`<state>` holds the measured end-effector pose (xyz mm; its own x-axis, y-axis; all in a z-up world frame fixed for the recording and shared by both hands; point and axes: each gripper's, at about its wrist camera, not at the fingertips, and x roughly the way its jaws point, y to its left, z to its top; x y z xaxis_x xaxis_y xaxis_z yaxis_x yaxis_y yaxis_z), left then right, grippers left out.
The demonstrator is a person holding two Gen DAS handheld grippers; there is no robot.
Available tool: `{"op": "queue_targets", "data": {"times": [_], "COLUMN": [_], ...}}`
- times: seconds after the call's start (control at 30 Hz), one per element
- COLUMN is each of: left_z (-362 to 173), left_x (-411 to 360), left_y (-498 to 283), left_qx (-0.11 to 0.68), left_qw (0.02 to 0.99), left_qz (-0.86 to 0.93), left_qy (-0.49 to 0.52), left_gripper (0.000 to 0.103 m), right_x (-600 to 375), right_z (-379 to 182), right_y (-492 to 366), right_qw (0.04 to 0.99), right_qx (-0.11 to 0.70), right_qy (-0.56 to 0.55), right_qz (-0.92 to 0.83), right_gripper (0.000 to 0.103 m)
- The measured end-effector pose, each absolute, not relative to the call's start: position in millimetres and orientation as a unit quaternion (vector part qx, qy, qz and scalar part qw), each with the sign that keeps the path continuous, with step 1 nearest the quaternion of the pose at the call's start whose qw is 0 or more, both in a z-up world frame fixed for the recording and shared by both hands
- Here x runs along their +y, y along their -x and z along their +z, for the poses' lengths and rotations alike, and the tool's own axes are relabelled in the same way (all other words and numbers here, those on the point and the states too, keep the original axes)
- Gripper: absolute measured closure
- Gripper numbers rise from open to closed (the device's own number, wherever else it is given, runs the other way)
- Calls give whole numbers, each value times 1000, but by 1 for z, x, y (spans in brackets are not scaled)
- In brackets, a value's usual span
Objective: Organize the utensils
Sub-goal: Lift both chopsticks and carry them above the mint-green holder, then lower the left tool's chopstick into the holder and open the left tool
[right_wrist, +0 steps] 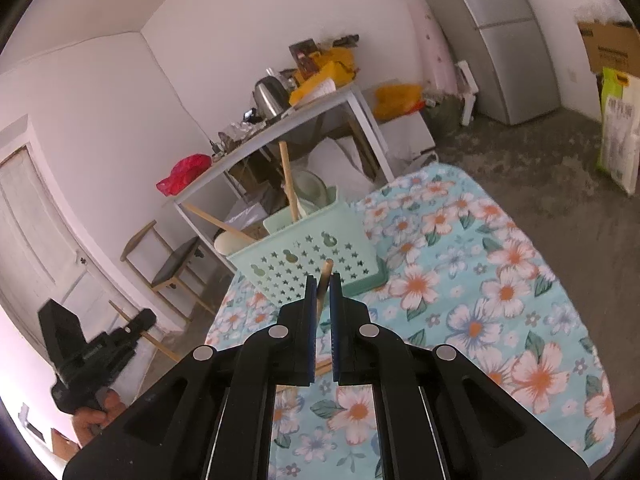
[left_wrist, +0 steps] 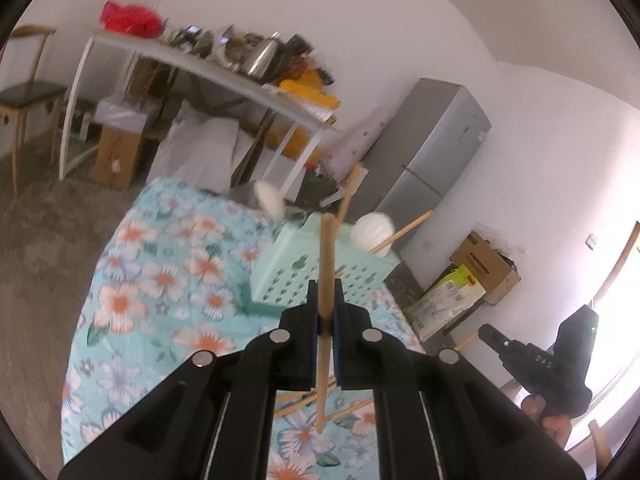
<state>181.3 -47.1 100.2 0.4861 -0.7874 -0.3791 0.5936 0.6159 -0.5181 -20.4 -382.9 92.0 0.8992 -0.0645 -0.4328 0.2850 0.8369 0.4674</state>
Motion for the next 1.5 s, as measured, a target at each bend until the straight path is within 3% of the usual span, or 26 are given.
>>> {"op": "queue_targets", "data": {"times": [0.33,0.53,0.83,1.1,1.13,1.2,1.27,1.5], "left_z": [203,234,202,155,152,150,151,164], "left_x": [-55,-93,-172,-189,-187,-183,-177,-153], "left_y": [-192,-209,-229,-236,-235,-230,-223,-203], "left_qx": [161,101,78,101,105,107,101,99], "left_qw": [868,881,909,913,913,912,912,910], "left_qz": [-439,-436,-404,-393,-392,-395,-395,-398], "left_qy": [167,155,67,39,39,40,41,54], "left_gripper": [98,98,98,97,95,76,67,52], "right_x": [-388,-390,-393,-391,-391,-391,-392,-389], "right_z": [112,114,115,114,114,113,112,115], "right_y": [37,38,39,37,37,37,37,39], "right_qw": [947,947,945,946,946,945,945,947], "right_qx": [172,172,172,174,175,176,176,172], "right_qy": [-252,-253,-258,-256,-256,-258,-259,-255], "right_qz": [-105,-102,-101,-97,-97,-96,-96,-96], "right_gripper": [100,100,100,100,100,100,100,100]}}
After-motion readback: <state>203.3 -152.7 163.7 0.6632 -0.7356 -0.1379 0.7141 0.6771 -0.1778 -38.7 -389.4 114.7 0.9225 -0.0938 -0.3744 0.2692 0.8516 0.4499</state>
